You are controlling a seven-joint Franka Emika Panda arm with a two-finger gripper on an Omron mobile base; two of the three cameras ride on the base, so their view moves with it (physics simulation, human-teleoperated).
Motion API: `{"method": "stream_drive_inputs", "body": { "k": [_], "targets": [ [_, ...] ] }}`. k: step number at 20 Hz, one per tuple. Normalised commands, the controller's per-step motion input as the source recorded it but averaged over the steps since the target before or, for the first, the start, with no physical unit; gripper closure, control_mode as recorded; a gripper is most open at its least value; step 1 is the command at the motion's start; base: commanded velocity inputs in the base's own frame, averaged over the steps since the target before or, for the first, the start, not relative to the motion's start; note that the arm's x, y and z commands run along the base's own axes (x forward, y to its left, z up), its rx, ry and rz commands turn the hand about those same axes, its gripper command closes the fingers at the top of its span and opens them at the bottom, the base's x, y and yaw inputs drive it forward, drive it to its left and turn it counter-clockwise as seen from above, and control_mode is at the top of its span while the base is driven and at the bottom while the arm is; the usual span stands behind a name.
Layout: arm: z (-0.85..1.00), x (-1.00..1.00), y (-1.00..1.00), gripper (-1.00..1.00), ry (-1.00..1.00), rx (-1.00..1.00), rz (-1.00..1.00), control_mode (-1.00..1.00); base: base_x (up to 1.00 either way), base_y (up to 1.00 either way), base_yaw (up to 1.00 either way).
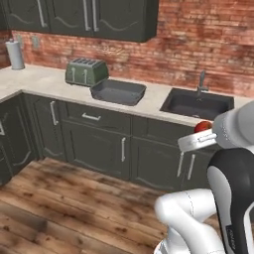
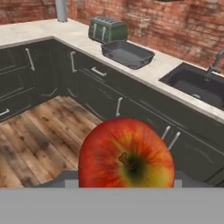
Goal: Pick the peach and apple from the fridge and place them inside the tupperware on the counter.
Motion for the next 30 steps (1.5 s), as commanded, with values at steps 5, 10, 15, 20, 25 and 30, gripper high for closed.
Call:
{"method": "stream_drive_inputs", "body": {
  "k": [5, 10, 15, 20, 25, 30],
  "targets": [
    [0.00, 0.00, 0.00, 1.00, 0.00, 0.00, 0.00, 1.00, 1.00, 0.55, -0.33],
    [0.00, 0.00, 0.00, 1.00, 0.00, 0.00, 0.00, 1.00, 1.00, 0.50, -0.35],
    [0.00, 0.00, 0.00, 1.00, 0.00, 0.00, 0.00, 1.00, 1.00, 0.53, -0.31],
    [0.00, 0.00, 0.00, 1.00, 0.00, 0.00, 0.00, 1.00, 1.00, 0.43, -0.44],
    [0.00, 0.00, 0.00, 1.00, 0.00, 0.00, 0.00, 1.00, 0.87, 0.37, -0.62],
    [0.00, 0.00, 0.00, 1.00, 0.00, 0.00, 0.00, 1.00, 0.63, 0.42, -0.55]
  ]
}}
